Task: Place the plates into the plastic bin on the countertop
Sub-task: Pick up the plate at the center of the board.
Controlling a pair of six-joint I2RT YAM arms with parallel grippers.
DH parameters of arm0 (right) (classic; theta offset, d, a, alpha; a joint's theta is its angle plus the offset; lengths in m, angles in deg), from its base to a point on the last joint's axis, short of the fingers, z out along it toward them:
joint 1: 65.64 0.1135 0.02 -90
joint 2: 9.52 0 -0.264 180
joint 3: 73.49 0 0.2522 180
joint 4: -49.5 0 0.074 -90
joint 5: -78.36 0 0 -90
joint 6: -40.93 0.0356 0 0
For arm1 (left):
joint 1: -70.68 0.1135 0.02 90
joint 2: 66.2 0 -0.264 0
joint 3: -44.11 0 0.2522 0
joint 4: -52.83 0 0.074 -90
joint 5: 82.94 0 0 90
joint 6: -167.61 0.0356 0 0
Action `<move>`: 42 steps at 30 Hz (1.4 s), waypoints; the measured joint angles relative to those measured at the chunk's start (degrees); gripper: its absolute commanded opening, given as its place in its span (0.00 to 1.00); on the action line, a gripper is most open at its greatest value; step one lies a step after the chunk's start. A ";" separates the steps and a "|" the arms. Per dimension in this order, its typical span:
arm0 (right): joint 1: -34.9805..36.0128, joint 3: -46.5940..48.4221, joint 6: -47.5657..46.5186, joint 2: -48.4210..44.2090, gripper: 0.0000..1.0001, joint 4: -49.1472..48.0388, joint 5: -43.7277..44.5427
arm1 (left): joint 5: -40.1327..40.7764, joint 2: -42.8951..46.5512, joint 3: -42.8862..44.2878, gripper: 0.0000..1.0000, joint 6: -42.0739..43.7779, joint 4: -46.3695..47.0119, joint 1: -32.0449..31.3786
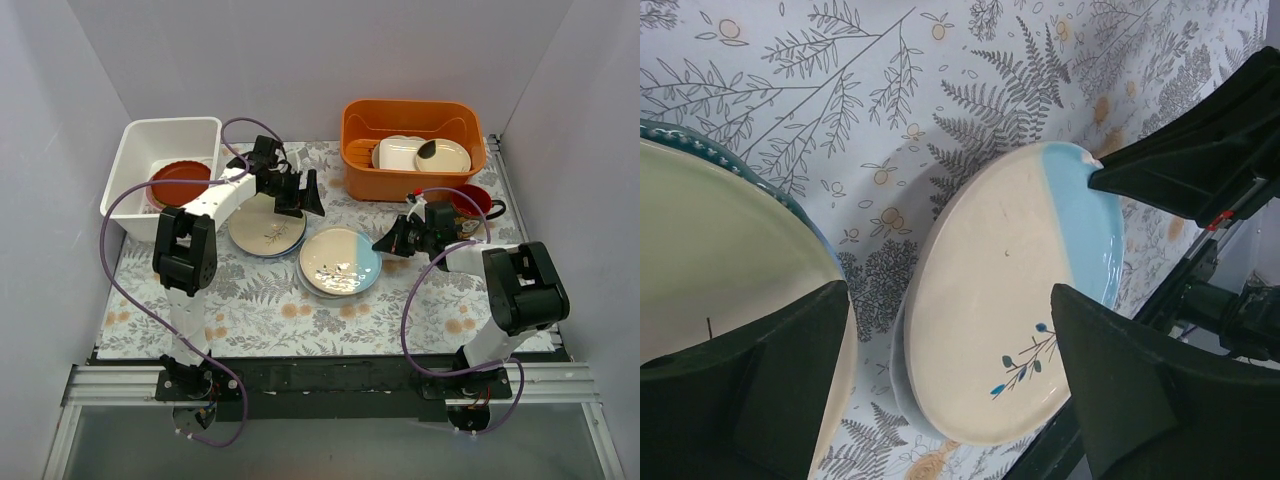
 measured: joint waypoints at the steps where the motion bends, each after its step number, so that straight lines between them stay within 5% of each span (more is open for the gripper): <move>1: -0.07 0.00 0.11 0.28 0.01 -0.44 -0.07 | -0.15 -0.09 0.04 0.78 0.02 -0.20 -0.17; 18: -1.25 0.00 0.68 2.29 0.01 -3.13 -0.85 | -0.31 -0.42 1.62 0.69 0.66 -4.98 -0.59; 25: -1.38 0.00 0.74 2.29 0.01 -3.13 -0.87 | 2.27 -0.35 1.53 0.78 -1.11 -8.55 -1.36; 36: -1.44 0.00 0.72 2.29 0.01 -3.08 -1.03 | 10.36 16.79 -22.86 0.81 -16.13 2.86 -4.85; 42: -1.44 0.00 0.72 2.29 0.01 -3.10 -1.14 | 12.26 23.39 -27.41 0.80 -21.75 10.19 -6.16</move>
